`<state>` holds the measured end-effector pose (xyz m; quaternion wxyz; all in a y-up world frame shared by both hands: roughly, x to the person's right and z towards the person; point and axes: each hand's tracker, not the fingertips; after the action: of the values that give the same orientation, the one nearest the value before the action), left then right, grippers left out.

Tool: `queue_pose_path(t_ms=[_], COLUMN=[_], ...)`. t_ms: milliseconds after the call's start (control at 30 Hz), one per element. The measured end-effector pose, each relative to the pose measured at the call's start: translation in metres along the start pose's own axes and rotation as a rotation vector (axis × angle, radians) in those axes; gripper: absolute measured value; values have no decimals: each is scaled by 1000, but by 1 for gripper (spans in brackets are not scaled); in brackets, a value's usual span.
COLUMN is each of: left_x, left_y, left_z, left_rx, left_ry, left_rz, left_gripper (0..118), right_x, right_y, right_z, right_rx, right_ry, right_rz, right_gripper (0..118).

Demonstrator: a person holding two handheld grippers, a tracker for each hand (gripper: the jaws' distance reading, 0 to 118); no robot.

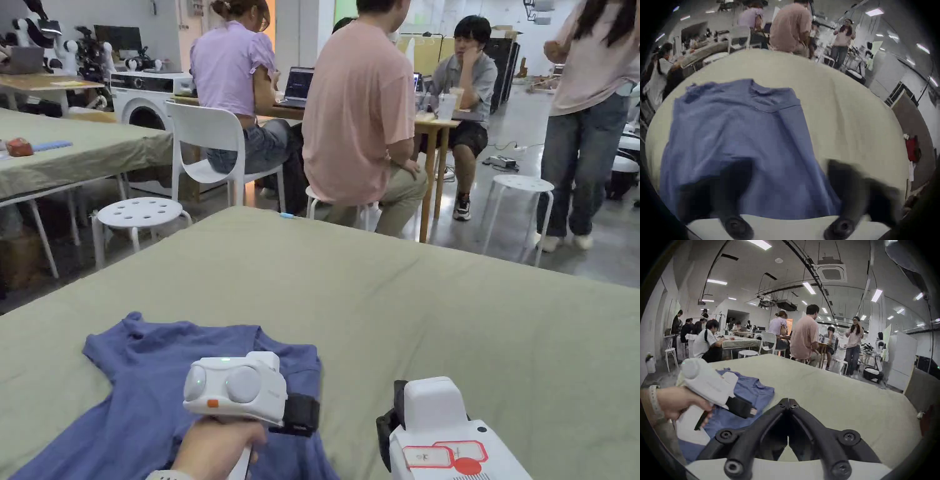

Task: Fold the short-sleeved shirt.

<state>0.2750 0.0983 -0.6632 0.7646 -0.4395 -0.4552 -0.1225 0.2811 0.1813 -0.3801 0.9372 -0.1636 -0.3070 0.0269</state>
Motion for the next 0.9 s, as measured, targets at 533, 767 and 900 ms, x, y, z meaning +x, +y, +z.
queue_pose_path(t_ms=[533, 767, 900], left_x=[83, 290, 421], left_y=[13, -6, -33], left_z=[21, 75, 97], left_rx=[38, 130, 123], left_ry=[19, -377, -577], left_rz=[-141, -272, -378], left_gripper=[2, 2, 2], right_x=[112, 184, 229], right_y=[-14, -25, -40], right_z=[77, 174, 230], right_rx=[-44, -56, -81], right_ry=[-205, -416, -527], right_rz=[-88, -143, -168], right_gripper=[0, 0, 0])
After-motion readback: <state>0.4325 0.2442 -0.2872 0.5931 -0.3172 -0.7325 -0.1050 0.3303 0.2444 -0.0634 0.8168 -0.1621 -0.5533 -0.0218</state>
